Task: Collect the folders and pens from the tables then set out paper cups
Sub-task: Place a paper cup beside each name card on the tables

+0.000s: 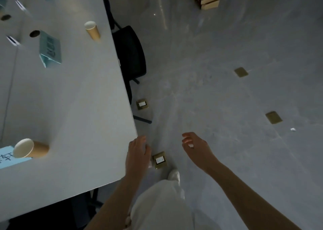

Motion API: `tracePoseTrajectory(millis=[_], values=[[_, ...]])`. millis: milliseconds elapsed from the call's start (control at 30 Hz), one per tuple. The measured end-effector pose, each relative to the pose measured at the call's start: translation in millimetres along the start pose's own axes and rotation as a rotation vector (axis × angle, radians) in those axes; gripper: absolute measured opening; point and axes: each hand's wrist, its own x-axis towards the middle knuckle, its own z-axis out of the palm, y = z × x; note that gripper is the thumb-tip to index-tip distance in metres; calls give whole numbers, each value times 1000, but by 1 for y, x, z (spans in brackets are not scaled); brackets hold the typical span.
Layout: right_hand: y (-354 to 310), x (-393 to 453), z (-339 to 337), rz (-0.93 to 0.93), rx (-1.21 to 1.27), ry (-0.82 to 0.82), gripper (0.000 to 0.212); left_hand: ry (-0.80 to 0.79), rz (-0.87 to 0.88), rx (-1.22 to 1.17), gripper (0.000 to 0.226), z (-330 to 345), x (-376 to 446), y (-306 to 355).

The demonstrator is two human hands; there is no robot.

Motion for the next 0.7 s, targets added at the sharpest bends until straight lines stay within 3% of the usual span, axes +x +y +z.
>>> tracePoseTrajectory(millis=[200, 300, 467, 600, 700], values=[[-30, 100, -58, -89, -33, 35, 26, 33, 10, -21, 22, -4, 102, 48], [-36, 146, -77, -100, -7, 7, 26, 45, -79, -96, 24, 6, 135, 72], [-41, 230, -112, -94, 4, -102, 26, 35, -218, -136, 12, 40, 194, 98], [-58, 315, -162, -176, -88, -198, 27, 164, -366, -176, 14, 58, 260, 129], [-78, 372, -199, -264, -188, -272, 28, 217, -377, -148, 18, 60, 309, 162]])
